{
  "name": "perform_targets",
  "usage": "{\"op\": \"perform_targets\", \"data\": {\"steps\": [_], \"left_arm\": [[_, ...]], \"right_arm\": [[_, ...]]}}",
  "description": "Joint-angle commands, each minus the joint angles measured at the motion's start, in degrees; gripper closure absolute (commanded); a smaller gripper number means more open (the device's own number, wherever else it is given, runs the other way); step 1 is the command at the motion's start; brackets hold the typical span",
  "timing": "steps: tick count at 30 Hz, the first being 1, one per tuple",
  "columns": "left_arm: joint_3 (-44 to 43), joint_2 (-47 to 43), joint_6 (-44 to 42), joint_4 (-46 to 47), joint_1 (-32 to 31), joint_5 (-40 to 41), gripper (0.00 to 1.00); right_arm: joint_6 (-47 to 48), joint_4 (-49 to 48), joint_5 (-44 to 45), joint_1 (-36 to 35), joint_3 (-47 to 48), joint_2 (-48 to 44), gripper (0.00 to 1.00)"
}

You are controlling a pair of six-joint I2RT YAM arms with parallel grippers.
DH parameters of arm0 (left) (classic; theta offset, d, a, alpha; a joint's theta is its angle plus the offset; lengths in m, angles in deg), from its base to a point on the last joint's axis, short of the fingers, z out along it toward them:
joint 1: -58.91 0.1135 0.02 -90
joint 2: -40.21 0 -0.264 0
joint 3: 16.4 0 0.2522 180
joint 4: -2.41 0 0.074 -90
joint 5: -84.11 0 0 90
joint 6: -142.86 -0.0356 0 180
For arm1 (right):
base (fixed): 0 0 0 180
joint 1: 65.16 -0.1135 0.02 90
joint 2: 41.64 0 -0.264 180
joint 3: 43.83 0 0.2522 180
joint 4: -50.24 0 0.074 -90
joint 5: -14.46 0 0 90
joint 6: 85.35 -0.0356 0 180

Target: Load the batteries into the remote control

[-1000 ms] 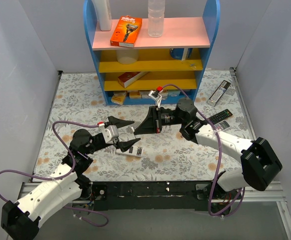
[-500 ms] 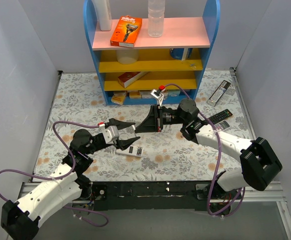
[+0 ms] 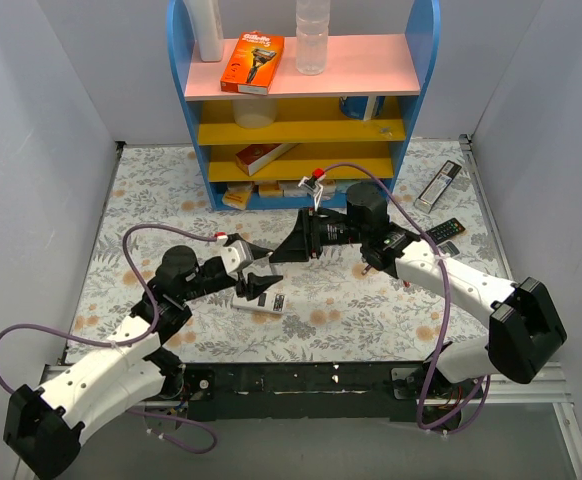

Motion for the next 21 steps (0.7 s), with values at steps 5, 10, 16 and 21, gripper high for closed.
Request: {"op": "perform_targets", "data": {"steps": [5, 10, 16, 21], "left_arm": [[-7.0, 4.4, -1.1, -11.9, 0.0, -1.2, 0.72], [-10.6, 8.3, -3.2, -17.6, -0.5, -2.4, 0.71], [-13.0, 11.7, -5.0, -21.2, -1.1, -1.7, 0.71], [-13.9, 13.2, -5.6, -22.1, -1.6, -1.4, 0.71]], "right_arm": [[15.2, 22.4, 11.7, 0.1, 7.7, -3.9, 0.47], [15.7, 25.5, 13.9, -0.1, 8.4, -3.8, 0.49], [15.5, 27.9, 15.9, -0.7, 8.7, -3.3, 0.5], [14.2, 27.6, 16.4, -1.2, 8.1, -2.9, 0.5]]}}
